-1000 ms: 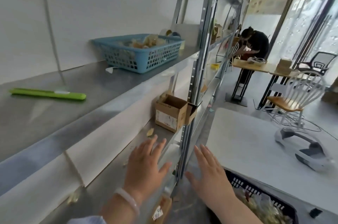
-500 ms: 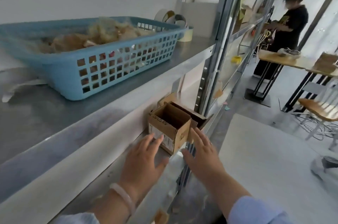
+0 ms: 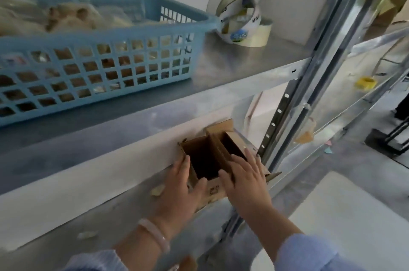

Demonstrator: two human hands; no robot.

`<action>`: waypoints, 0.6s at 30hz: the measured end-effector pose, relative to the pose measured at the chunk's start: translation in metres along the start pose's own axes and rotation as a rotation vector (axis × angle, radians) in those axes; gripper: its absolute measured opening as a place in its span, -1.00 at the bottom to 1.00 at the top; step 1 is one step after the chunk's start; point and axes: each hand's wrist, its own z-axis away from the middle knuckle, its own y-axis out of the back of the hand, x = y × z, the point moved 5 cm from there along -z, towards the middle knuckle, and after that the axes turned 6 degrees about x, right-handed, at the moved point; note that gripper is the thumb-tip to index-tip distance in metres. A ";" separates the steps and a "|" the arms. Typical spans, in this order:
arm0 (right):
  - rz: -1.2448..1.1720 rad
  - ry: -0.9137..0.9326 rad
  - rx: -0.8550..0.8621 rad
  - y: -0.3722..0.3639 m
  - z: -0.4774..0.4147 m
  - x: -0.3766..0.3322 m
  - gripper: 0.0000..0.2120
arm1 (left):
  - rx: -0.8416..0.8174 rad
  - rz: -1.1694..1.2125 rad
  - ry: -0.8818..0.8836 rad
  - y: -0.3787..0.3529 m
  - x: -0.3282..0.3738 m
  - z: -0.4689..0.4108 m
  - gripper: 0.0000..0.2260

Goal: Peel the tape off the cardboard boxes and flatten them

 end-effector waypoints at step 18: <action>-0.731 -0.039 -0.048 -0.014 0.023 -0.023 -0.63 | 0.259 0.683 0.300 0.034 -0.030 0.039 -0.57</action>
